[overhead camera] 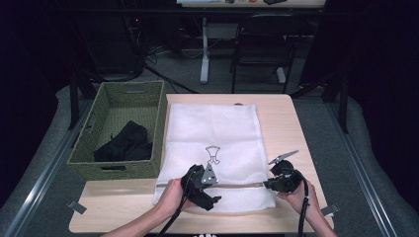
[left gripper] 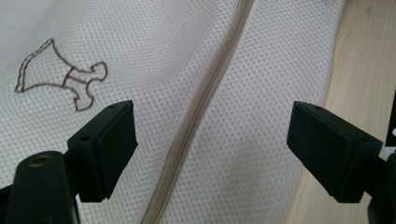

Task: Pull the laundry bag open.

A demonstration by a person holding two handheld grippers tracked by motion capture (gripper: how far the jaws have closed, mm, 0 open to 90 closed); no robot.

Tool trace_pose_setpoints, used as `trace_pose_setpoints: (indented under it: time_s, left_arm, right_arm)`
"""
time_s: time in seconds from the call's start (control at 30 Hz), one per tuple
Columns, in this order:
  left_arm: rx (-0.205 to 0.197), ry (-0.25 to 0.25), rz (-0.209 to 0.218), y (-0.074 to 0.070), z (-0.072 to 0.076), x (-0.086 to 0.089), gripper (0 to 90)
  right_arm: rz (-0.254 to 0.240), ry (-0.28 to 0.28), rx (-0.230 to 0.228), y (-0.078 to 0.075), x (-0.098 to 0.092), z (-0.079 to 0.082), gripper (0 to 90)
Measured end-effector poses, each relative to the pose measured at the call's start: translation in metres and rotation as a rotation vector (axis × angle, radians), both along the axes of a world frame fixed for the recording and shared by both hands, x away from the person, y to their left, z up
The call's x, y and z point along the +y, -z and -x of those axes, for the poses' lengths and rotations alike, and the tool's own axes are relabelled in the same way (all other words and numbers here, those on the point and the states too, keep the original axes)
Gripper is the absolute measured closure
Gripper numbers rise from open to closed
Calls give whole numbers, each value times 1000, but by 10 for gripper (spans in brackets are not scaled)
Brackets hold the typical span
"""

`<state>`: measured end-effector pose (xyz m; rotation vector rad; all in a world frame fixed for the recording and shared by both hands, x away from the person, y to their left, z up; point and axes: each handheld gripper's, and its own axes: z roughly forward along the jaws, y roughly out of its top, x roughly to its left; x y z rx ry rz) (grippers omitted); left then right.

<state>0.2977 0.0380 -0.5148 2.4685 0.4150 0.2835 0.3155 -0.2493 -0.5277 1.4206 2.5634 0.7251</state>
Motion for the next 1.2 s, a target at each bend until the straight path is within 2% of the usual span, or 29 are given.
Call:
trace_pose_setpoints:
  time_s: [0.03, 0.33, 0.47, 0.53, 0.63, 0.67, 0.73, 0.8, 0.93, 1.03, 1.13, 1.2]
  left_arm:
    - [-1, 7, 3, 0, 0, -3, 164]
    - [-33, 76, 28, -1, -1, -33, 225]
    - [-45, 104, 26, 1, -2, -48, 278]
    - [-52, 113, 22, 2, -1, -54, 342]
    - [-59, 127, 30, 3, -2, -63, 384]
    - [-66, 140, 33, 3, -2, -68, 404]
    - [-69, 147, 35, 4, -2, -72, 417]
    - [-74, 148, 40, 4, -2, -76, 475]
    - [-78, 156, 43, 5, -4, -85, 541]
    - [-107, 143, 61, 6, -6, -87, 594]
    - [-91, 142, 49, 9, -10, -88, 684]
    - [-82, 138, 50, 12, -12, -88, 709]
  right_arm:
    - [6, -14, -5, -1, -1, 1, 825]
    - [-22, -8, -47, -9, 0, 5, 826]
    - [-33, -7, -51, -10, 0, 6, 827]
    - [-39, -20, -64, -11, -1, 6, 827]
    - [-40, -20, -71, -12, -1, 7, 827]
    - [-56, -20, -79, -14, -1, 8, 829]
    - [-57, -22, -81, -15, -1, 8, 829]
    - [-63, -22, -92, -17, -1, 9, 833]
    - [-112, -20, -107, -22, 0, 12, 835]
    - [-128, -34, -123, -23, -1, 12, 837]
    - [-140, -39, -123, -23, 0, 12, 839]
    - [-148, -35, -122, -24, 1, 13, 840]
